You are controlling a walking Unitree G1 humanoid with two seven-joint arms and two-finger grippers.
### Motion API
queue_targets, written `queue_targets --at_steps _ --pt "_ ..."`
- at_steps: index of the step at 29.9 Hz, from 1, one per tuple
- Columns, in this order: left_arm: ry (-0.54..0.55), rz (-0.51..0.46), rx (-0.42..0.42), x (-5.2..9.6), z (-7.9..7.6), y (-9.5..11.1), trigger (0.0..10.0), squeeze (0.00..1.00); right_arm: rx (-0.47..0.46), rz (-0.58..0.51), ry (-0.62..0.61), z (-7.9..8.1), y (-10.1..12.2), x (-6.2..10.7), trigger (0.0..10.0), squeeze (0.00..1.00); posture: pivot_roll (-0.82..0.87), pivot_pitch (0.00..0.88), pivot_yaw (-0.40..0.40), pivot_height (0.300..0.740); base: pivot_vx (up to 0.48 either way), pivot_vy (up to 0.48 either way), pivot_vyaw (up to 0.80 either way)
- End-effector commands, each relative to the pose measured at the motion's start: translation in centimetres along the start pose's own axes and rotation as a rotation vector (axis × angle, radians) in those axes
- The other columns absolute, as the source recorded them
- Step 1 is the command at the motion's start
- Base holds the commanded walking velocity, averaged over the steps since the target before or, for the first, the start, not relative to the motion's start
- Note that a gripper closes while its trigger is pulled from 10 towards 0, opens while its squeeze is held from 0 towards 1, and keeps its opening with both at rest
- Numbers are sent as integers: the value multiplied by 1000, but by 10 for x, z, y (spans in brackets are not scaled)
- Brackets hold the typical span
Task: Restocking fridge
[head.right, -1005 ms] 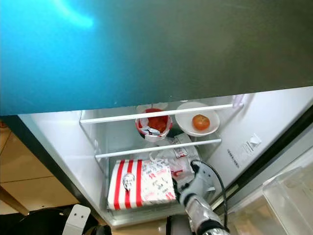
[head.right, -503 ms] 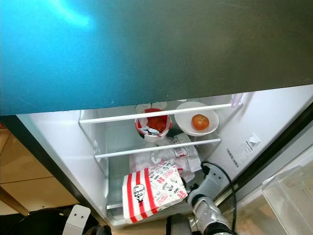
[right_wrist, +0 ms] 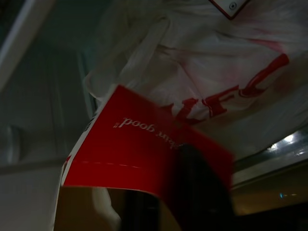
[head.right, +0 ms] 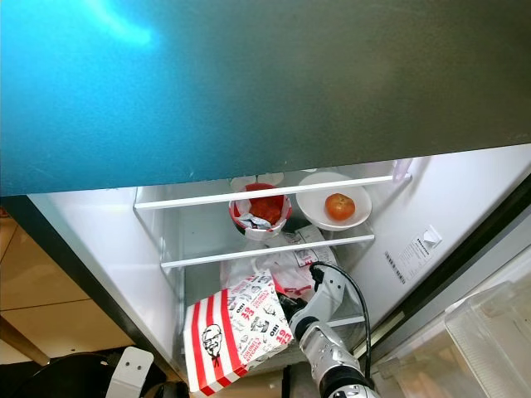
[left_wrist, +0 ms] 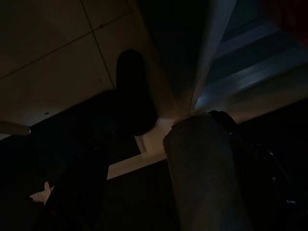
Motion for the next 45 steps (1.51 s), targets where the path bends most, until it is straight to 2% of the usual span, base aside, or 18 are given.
queue_targets --at_steps 1,7,9,12,14,19,22,24,28,32,38,41,45 --pt "-36 230 8 27 -11 -67 10000 0 -33 -5 -3 -1 3 0 0 0 100 218 -15 569 0 0 0" --pt "-36 228 8 26 -12 -66 10000 0 -133 -36 -19 -1 16 0 0 0 97 216 -13 569 0 0 0" --pt "-35 226 9 26 -11 -65 10000 0 -245 -65 -71 -8 25 1 0 0 97 217 -15 569 0 0 0" --pt "-35 226 9 25 -11 -65 10000 0 -285 -73 -101 -13 28 2 0 0 96 217 -16 569 0 0 0" --pt "-34 227 11 25 -11 -64 10000 0 -321 -68 -202 -29 29 7 0 0 92 220 -16 569 0 0 0" --pt "-39 232 10 24 -11 -63 10000 0 -344 -68 -341 -48 29 13 0 0 91 226 -11 569 0 0 0" --pt "-40 232 10 24 -11 -63 10000 0 -357 -72 -361 -50 30 14 0 0 91 228 -10 569 0 0 0" --pt "-43 231 9 23 -11 -62 10000 0 -415 -78 -411 -49 31 13 0 0 93 231 -9 569 0 0 0" --pt "-44 229 10 22 -10 -60 10000 0 -466 -89 -458 -43 33 10 0 0 97 233 -10 569 0 0 0" --pt "-42 227 13 21 -11 -59 10000 0 -456 -96 -502 -43 37 10 0 0 106 233 -20 569 0 0 0" --pt "-29 228 31 21 -10 -59 10000 0 -467 -141 -552 -53 47 16 0 0 105 232 -24 569 0 0 0" --pt "-27 230 38 21 -10 -59 10000 0 -513 -201 -575 -62 58 22 0 0 105 232 -24 569 0 0 0" --pt "-27 228 42 21 -11 -59 10000 0 -543 -248 -578 -66 68 26 0 0 102 234 -21 569 0 0 0"
Point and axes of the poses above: a point about 5 cm out from each wrist's last joint towards the gripper, its own x axis pointing back from the gripper into the wrist, its own y axis along the axis of the wrist's last joint, z = x × y, the point moved 4 cm from there along -x, pointing out of the wrist towards the gripper, and after that the axes turned 10 degrees about x, right-handed, at the moved point
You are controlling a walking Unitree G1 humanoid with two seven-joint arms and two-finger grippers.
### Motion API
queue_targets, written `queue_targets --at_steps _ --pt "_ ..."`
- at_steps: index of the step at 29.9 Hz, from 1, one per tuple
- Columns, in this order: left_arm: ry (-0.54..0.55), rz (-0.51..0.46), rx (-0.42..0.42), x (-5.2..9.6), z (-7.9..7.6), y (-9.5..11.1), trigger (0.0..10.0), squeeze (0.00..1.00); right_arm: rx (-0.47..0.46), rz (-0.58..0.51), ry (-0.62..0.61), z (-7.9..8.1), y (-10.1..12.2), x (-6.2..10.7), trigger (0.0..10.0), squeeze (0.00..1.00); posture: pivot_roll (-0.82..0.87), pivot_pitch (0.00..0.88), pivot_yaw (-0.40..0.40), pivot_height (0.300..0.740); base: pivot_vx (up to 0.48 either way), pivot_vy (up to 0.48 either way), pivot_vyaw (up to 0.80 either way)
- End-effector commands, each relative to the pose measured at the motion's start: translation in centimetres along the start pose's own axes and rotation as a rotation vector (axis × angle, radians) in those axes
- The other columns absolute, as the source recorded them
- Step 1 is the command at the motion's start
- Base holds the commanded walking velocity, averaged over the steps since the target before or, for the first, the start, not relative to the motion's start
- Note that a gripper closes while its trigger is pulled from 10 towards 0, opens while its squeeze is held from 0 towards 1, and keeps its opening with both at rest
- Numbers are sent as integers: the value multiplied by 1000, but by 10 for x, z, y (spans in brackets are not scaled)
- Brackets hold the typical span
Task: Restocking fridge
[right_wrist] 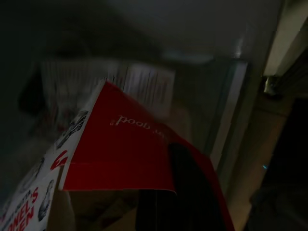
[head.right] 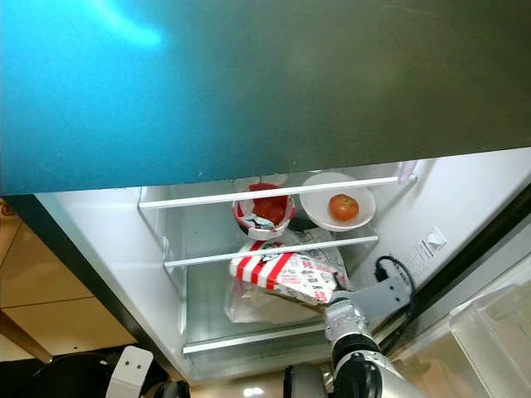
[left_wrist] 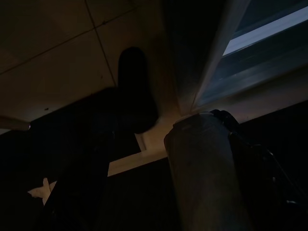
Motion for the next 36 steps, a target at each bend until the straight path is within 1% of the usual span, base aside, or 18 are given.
queue_targets --at_steps 1,3,5,7,9,12,13,15,18,21,23,24,25,28,29,30,34,36 --pt "-29 226 25 21 -11 -60 10000 0 -42 -35 -15 -3 9 0 0 0 102 234 -21 569 0 0 0" --pt "-30 225 26 21 -11 -60 10000 0 -62 -66 -6 -2 18 0 0 0 102 234 -21 569 0 0 0" --pt "-30 221 27 21 -11 -59 10000 0 -99 -121 2 -2 34 1 0 0 103 236 -21 569 0 0 0" --pt "-30 220 28 21 -11 -59 10000 0 -97 -141 0 -2 39 2 0 0 99 238 -21 569 0 0 0" --pt "-30 218 29 21 -11 -59 10000 0 -93 -153 -1 -1 41 2 0 0 99 238 -21 569 0 0 0" --pt "-31 219 29 21 -11 -59 10000 0 -82 -144 1 3 35 2 0 0 96 239 -18 569 0 0 0" --pt "-32 219 32 22 -11 -60 10000 0 -53 -109 12 11 18 3 0 0 95 241 -16 569 0 0 0" --pt "-32 220 33 22 -11 -60 10000 0 -44 -99 15 14 13 3 0 0 95 241 -16 569 0 0 0" --pt "-34 220 38 22 -10 -60 10000 0 -31 -36 33 25 -16 5 0 0 94 243 -16 569 0 0 0" --pt "-35 220 40 22 -10 -61 10000 0 -48 63 64 42 -56 12 0 0 97 245 -18 569 0 0 0" --pt "-34 220 40 23 -10 -61 10000 0 -65 114 82 52 -74 17 0 0 97 245 -18 569 0 0 0" --pt "-34 220 40 23 -10 -61 10000 0 -65 114 82 52 -74 17 0 0 97 245 -18 569 0 0 0" --pt "-34 220 40 23 -10 -61 10000 0 -91 148 93 60 -86 22 0 0 98 244 -19 569 0 0 0" --pt "-34 221 40 23 -10 -61 10000 0 -97 156 96 62 -89 23 0 0 98 244 -19 569 0 0 0" --pt "-34 221 39 23 -10 -62 10000 0 -106 181 107 70 -98 27 0 0 99 239 -18 569 0 0 0" --pt "-34 221 39 23 -10 -62 10000 0 -106 181 107 70 -98 27 0 0 99 239 -18 569 0 0 0" --pt "-35 222 38 24 -10 -63 10000 0 -146 220 124 85 -108 34 0 0 97 233 -16 569 0 0 0" --pt "-35 222 38 24 -10 -63 10000 0 -146 220 124 85 -108 34 0 0 97 233 -16 569 0 0 0"
Point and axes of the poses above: a point about 5 cm out from each wrist's last joint towards the gripper, its own x axis pointing back from the gripper into the wrist, its own y axis along the axis of the wrist's last joint, z = x × y, the point moved 4 cm from there along -x, pointing out of the wrist towards the gripper, and after that the axes turned 10 degrees about x, right-handed, at the moved point
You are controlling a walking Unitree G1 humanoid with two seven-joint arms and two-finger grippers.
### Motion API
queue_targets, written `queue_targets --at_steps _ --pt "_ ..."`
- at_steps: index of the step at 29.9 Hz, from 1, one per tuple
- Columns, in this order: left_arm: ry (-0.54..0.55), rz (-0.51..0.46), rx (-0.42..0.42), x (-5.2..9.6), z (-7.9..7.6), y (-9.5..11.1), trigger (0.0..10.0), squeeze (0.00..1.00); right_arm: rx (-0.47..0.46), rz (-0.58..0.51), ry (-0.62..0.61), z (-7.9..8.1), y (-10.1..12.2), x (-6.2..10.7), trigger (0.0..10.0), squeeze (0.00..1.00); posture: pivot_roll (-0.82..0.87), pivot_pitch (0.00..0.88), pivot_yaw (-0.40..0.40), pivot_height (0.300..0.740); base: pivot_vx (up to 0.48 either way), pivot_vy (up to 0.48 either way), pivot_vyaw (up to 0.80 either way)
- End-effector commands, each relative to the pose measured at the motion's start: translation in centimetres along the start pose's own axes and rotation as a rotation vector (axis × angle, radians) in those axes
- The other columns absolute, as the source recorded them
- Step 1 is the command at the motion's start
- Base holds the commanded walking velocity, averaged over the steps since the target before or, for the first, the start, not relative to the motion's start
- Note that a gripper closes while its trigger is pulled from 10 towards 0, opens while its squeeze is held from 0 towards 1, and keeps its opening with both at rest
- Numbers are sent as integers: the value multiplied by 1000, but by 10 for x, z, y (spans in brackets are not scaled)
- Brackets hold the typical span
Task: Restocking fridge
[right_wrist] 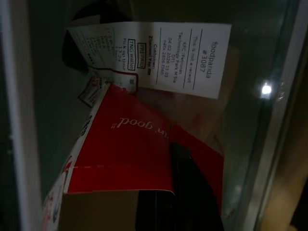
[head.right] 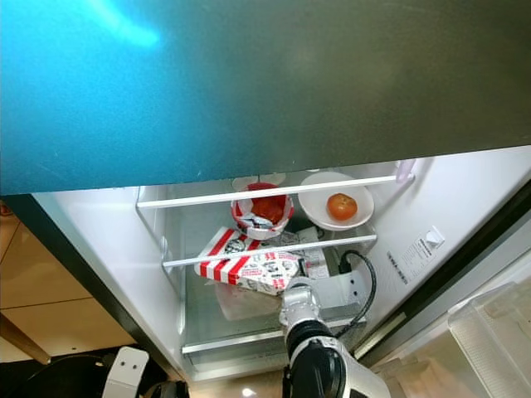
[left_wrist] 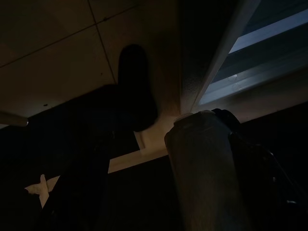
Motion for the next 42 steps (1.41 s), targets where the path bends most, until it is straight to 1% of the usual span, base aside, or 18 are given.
queue_targets --at_steps 1,2,3,4,5,12,13,14,15,21,22,23,24,25,26,30,36,42 --pt "-37 221 11 23 -10 -62 10000 0 3 110 26 10 -43 7 0 0 98 233 -15 569 0 0 0" --pt "-37 221 11 23 -10 -62 10000 0 3 110 26 10 -43 7 0 0 98 233 -15 569 0 0 0" --pt "-38 221 10 23 -11 -62 10000 0 79 120 76 19 -48 9 275 0 99 232 -18 569 0 0 0" --pt "-39 220 10 23 -11 -62 10000 0 163 130 112 23 -52 10 9294 1000 99 231 -18 569 0 0 0" --pt "-38 220 10 23 -11 -62 10000 0 204 127 136 25 -52 10 10000 1000 99 231 -18 569 0 0 0" --pt "-35 218 12 24 -11 -62 10000 0 262 65 90 11 -29 4 10000 1000 101 235 -19 569 0 0 0" --pt "-34 219 13 24 -11 -63 10000 0 266 35 61 2 -17 1 10000 627 99 240 -18 569 0 0 0" --pt "-34 219 13 24 -11 -63 10000 0 266 35 61 2 -17 1 10000 627 99 240 -18 569 0 0 0" --pt "-33 219 15 24 -11 -63 10000 0 285 22 52 -2 -11 -1 10000 0 99 240 -18 569 0 0 0" --pt "-31 220 21 24 -11 -64 10000 0 365 -17 28 -24 7 -5 10000 0 97 243 -22 569 0 0 0" --pt "-31 220 22 24 -12 -64 10000 0 426 -29 21 -34 12 -6 10000 0 96 243 -23 569 0 0 0" --pt "-31 220 22 24 -12 -64 10000 0 426 -29 21 -34 12 -6 10000 0 96 243 -23 569 0 0 0" --pt "-31 221 21 25 -12 -64 10000 0 569 -63 1 -58 24 -8 10000 0 96 242 -21 569 0 0 0" --pt "-31 221 20 25 -12 -64 10000 0 606 -72 -8 -66 27 -8 10000 0 96 242 -21 569 0 0 0" --pt "-31 221 20 25 -12 -64 10000 0 606 -72 -8 -66 27 -8 10000 0 96 242 -21 569 0 0 0" --pt "-32 222 15 25 -11 -64 10000 0 677 -113 4 -91 45 -7 10000 0 90 240 -7 569 0 0 0" --pt "-30 218 13 24 -10 -63 10000 0 629 -141 140 -97 59 -3 10000 0 91 238 1 569 0 0 0" --pt "-28 218 15 24 -8 -62 10000 0 654 -148 191 -100 60 0 10000 0 84 237 8 569 0 0 0"
Point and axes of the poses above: a point about 5 cm out from each wrist's last joint towards the gripper, its own x axis pointing back from the gripper into the wrist, its own y axis along the axis of the wrist's last joint, z = x × y, the point moved 4 cm from there along -x, pointing out of the wrist towards the gripper, and after that the axes turned 10 degrees about x, right-handed, at the moved point
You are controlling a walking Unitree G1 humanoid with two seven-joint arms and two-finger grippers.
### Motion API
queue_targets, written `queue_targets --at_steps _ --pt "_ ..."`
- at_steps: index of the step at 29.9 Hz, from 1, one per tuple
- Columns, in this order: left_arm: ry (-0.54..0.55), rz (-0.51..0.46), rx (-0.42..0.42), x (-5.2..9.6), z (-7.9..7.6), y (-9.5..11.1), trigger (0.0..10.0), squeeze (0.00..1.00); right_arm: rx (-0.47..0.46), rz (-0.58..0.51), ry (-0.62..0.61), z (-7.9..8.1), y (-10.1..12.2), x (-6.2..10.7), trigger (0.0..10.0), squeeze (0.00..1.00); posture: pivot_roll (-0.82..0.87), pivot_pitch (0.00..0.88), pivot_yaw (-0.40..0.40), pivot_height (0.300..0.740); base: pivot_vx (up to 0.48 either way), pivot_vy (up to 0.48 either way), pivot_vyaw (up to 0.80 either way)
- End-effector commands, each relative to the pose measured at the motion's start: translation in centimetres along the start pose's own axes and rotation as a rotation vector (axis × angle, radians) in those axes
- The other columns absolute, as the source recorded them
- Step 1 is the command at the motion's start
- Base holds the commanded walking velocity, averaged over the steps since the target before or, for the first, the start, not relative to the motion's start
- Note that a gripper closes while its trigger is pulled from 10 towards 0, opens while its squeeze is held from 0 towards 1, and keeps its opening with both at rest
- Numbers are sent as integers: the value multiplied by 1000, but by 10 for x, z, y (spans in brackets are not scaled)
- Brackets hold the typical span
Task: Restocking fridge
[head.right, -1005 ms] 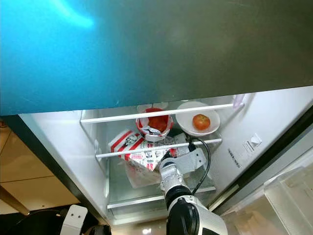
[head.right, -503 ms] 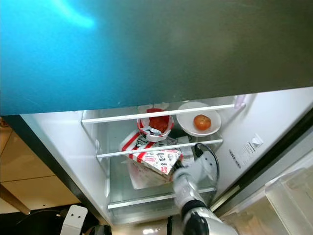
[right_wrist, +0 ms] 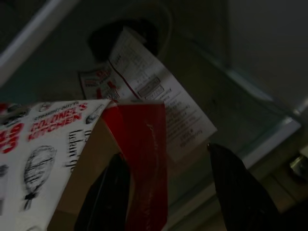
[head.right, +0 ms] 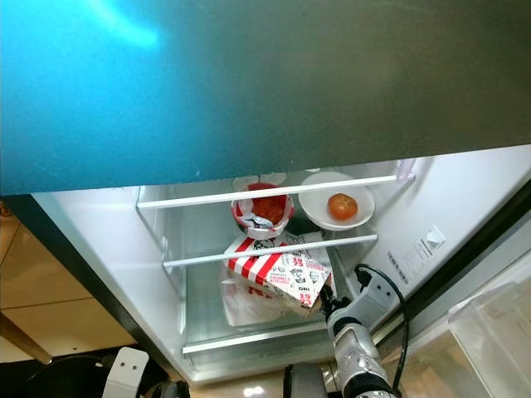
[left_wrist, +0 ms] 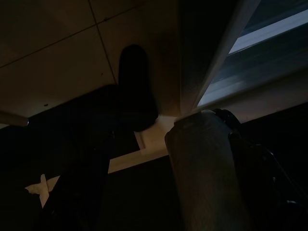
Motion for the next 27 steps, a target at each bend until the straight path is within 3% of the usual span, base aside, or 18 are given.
queue_targets --at_steps 1,4,6,7,10,15,17,18,19,21,22,23,27 --pt "-21 218 36 23 -7 -61 10000 0 -25 8 42 5 -4 1 10000 0 84 235 8 569 0 0 0" --pt "-4 213 74 23 -6 -61 10000 0 -124 43 159 28 -8 -1 10000 0 87 234 7 569 0 0 0" --pt "-19 47 84 16 17 -23 10000 0 -133 87 259 53 -14 -1 10000 0 92 234 4 569 0 0 0" --pt "-19 47 84 16 17 -23 10000 0 -133 87 259 53 -14 -1 10000 0 92 234 4 569 0 0 0" --pt "-26 -67 110 18 28 4 10000 0 -144 134 446 89 -12 2 10000 0 98 230 -2 569 0 0 0" --pt "-32 -69 121 19 26 4 10000 0 -126 133 517 92 -6 5 10000 0 97 228 -8 569 0 0 0" --pt "-42 -65 126 19 24 2 10000 0 -117 129 535 77 -3 8 10000 0 94 225 -12 569 0 0 0" --pt "-49 -60 134 21 22 0 10000 0 -63 138 497 53 -4 11 10000 0 91 223 -14 569 0 0 0" --pt "-49 -60 134 21 22 0 10000 0 -63 138 497 53 -4 11 10000 0 91 223 -14 569 0 0 0" --pt "-55 -56 141 22 20 -1 10000 0 17 155 398 26 -10 11 10000 0 85 219 -14 569 0 0 0" --pt "-55 -56 141 22 20 -1 10000 0 17 155 398 26 -10 11 10000 0 85 219 -14 569 0 0 0" --pt "-62 -53 147 23 19 -1 10000 0 96 170 327 2 -15 15 10000 0 80 213 -12 569 0 0 0" --pt "-66 -52 152 23 18 0 10000 0 127 182 336 -8 -19 20 10000 0 80 213 -12 569 0 0 0"
Point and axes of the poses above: a point about 5 cm out from each wrist's last joint towards the gripper, its own x axis pointing back from the gripper into the wrist, its own y axis along the axis of the wrist's last joint, z = x × y, the point moved 4 cm from there along -x, pointing out of the wrist towards the gripper, and after that the axes turned 10 degrees about x, right-handed, at the moved point
